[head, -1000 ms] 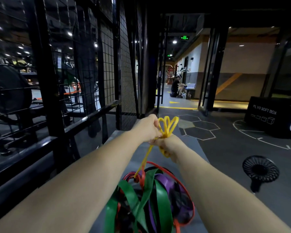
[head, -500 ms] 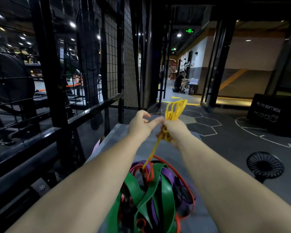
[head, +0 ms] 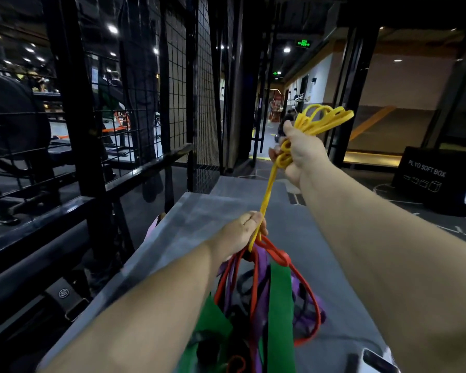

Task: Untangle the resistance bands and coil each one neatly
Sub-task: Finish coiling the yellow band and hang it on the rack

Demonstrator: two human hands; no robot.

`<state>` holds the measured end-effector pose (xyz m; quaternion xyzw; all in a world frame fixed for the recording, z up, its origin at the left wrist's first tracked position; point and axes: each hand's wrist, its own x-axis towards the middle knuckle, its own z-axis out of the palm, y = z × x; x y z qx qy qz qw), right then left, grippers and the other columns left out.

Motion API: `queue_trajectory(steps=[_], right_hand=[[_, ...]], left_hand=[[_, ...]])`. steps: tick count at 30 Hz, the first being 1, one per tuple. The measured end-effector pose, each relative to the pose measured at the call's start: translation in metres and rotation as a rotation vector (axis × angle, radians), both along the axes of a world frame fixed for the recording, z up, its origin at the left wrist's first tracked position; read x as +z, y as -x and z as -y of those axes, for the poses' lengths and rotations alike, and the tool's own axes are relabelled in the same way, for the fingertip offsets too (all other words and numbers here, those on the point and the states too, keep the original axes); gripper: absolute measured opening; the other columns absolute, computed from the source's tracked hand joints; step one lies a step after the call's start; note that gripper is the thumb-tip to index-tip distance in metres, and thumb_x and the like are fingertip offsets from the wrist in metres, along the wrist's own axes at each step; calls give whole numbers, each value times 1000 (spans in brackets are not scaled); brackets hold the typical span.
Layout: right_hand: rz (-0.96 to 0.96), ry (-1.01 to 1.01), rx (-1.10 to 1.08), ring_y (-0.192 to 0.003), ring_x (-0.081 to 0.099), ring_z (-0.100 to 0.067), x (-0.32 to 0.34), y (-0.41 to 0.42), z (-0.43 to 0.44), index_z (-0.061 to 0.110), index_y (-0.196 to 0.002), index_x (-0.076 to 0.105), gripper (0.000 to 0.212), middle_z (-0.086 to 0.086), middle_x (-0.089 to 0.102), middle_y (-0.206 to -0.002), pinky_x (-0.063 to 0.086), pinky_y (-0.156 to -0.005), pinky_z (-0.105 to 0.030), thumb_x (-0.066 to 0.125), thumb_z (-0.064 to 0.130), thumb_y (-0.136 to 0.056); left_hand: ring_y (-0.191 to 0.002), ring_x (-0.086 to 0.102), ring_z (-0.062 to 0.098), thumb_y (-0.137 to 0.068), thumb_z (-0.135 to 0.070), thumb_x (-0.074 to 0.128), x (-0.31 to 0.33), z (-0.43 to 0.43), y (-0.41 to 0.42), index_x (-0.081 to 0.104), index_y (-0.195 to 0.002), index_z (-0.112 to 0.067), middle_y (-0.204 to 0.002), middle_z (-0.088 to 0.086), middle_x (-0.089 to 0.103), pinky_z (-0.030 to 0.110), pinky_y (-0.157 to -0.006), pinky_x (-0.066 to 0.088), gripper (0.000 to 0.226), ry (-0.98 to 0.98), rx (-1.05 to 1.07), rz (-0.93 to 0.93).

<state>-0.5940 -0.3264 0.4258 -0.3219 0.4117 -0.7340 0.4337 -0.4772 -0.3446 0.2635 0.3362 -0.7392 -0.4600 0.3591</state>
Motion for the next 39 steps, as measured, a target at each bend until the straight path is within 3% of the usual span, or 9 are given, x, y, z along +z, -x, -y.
queue_trajectory(steps=[3, 10, 15, 20, 24, 27, 32, 37, 39], right_hand=[[59, 11, -43, -46, 43, -13, -3, 7, 0, 12, -89, 53, 18, -3, 46, -60, 54, -52, -26, 58, 27, -97], [-42, 19, -85, -49, 48, -14, 1, 17, -6, 10, -97, 53, 23, -3, 47, -60, 61, -63, -34, 64, 29, -93], [-129, 74, -113, -49, 49, -16, 14, 31, -8, 9, -85, 55, 22, -4, 52, -60, 53, -52, -27, 68, 26, -91], [-225, 19, -90, -47, 48, -13, 11, 33, -14, 14, -82, 57, 19, -1, 56, -66, 48, -51, -26, 73, 24, -87], [-367, -69, 81, -49, 48, -11, -14, 26, -20, 18, -75, 62, 18, 0, 58, -67, 41, -49, -24, 76, 26, -83], [-524, -145, 223, -45, 38, -11, -32, 23, -22, 21, -75, 67, 11, -2, 48, -61, 29, -47, -23, 75, 22, -83], [-583, -291, 205, -56, 46, -14, -52, 28, -22, 17, -86, 66, 12, -2, 57, -70, 38, -49, -21, 77, 14, -82], [-533, -276, 162, -62, 45, -14, -61, 30, -23, 17, -79, 66, 12, 0, 53, -70, 36, -55, -26, 70, 23, -89], [-478, -256, 161, -62, 45, -13, -65, 29, -23, 17, -78, 65, 14, 1, 53, -68, 36, -56, -26, 69, 23, -90]], left_hand=[[-78, 57, 14, -105, -29, 31, 7, -1, 6, 50, -78, -16, -73, 0, 56, 29, -78, 48, 35, 11, -23, 20], [-61, 41, 13, -104, -26, 33, 35, 25, 6, 43, -74, -19, -66, -1, 45, 28, -60, 34, 33, 44, 271, -88], [-70, 44, 20, -103, -36, 35, 118, 55, 4, 50, -83, -17, -74, 4, 47, 32, -69, 35, 31, 252, 435, -156], [-64, 43, 14, -103, -38, 35, 165, 41, 12, 52, -85, -16, -73, 1, 47, 31, -63, 37, 33, 354, 339, -63], [-80, 52, 23, -100, -37, 41, 134, 42, 15, 59, -98, -4, -85, 11, 56, 41, -79, 47, 38, 267, 261, -42], [-85, 59, 29, -98, -34, 46, 114, 41, 12, 63, -95, -7, -93, 17, 64, 39, -83, 48, 32, 176, 137, -29], [-74, 50, 2, -100, -26, 48, 101, 30, 9, 57, -80, -20, -83, -3, 58, 7, -54, 43, 23, 67, 65, -29], [-103, 50, 13, -99, -24, 51, 74, 25, 1, 59, -104, -21, -109, 3, 56, 31, -89, 41, 10, -64, 42, -9], [-112, 49, 13, -97, -29, 53, 61, 18, -3, 49, -127, -16, -120, 2, 54, 29, -99, 38, 33, -52, -1, 68]])
